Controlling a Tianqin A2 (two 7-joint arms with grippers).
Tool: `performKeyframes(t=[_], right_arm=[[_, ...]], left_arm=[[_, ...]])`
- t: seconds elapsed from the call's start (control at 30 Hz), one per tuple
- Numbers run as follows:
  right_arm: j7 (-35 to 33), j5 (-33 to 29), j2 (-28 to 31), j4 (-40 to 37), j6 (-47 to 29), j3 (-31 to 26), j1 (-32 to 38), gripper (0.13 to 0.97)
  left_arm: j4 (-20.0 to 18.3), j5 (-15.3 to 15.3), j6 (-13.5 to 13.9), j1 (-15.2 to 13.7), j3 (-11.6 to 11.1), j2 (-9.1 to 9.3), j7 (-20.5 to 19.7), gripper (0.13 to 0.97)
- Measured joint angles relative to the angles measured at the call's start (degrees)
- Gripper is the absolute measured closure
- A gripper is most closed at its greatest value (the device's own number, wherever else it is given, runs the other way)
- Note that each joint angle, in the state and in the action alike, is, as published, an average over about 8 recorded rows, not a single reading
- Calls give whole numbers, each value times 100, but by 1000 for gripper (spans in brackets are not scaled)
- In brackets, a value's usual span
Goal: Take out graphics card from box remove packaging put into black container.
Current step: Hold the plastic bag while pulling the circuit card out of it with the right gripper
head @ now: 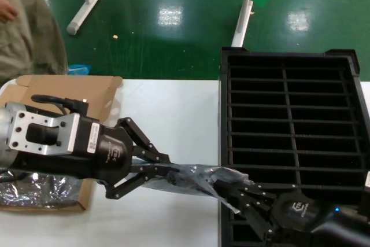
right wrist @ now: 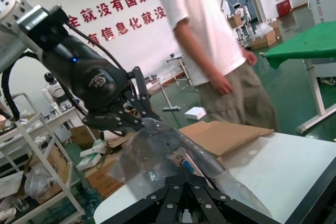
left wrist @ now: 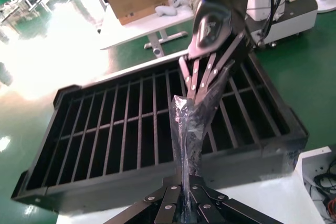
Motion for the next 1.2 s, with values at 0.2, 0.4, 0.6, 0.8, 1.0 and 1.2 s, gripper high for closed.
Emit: performKeyframes(t=[0.2,0.4,0.6,0.8,1.0,1.2], right_arm=[[17,-53,-58,-90,-11,-97,145,947],[-30,-104,-114,-134,-11,-145,233,947],[-100,-129,-144,-109,-6,-152,234,947],[-56,-151,-139,6,57,-170,194,937],[-12,-163,-120,129,123,-181,107,926],[-2,-156,-100,190,145,-177,38,880]], left_arm=[[-169,-100,35,-31,-43,-41,-126,955],[-236,-190,66,-12,-111,-140,-135,955],[-292,-278,77,59,-187,-255,-105,955],[-310,-326,50,147,-234,-312,-33,955],[-336,-339,-12,218,-244,-299,4,955],[-421,-338,-72,263,-229,-265,-39,955]])
